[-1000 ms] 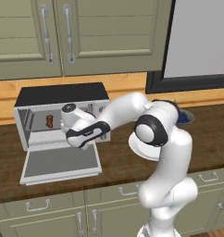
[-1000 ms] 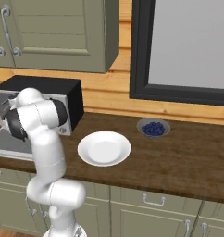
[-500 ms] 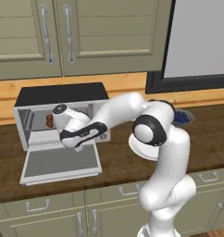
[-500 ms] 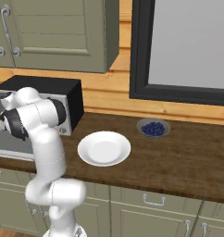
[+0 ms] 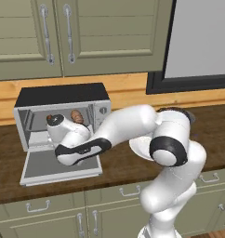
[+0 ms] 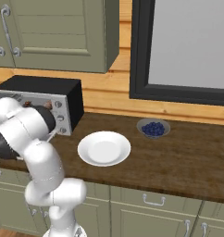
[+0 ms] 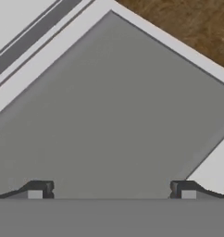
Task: Pick up the kebab skewer and baguette bread, and place them inside the toaster oven. Close the toaster oven door and start by setting the timer.
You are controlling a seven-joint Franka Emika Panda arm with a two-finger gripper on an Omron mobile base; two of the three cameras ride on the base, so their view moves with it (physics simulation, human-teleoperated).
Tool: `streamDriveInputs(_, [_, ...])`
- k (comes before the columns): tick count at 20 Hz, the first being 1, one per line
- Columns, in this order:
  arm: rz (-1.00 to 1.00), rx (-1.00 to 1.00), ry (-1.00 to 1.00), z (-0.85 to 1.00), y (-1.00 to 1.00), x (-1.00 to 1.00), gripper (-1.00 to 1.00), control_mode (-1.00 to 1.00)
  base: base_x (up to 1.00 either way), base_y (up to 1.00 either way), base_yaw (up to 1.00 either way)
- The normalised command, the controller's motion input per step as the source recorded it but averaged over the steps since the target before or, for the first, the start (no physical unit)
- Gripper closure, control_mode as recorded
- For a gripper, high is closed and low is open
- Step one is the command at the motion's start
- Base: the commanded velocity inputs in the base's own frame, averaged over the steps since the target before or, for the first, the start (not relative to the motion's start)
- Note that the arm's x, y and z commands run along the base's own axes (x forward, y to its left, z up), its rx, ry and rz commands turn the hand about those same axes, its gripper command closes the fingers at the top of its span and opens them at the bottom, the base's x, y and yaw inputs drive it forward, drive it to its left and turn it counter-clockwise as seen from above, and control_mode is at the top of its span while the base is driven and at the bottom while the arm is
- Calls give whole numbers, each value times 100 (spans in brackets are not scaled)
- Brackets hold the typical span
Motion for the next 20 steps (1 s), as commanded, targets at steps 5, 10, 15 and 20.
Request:
streamDriveInputs(5, [66, 0, 14, 0, 0, -98, -100, -100, 0, 0, 0])
streamDriveInputs(10, [65, 0, 20, 0, 0, -59, -100, -100, 0, 0, 0])
streamDriveInputs(15, [41, 0, 13, -12, 0, -7, -100, -100, 0, 0, 0])
streamDriveInputs(20, [8, 0, 0, -14, 6, 1, -100, -100, 0, 0, 0])
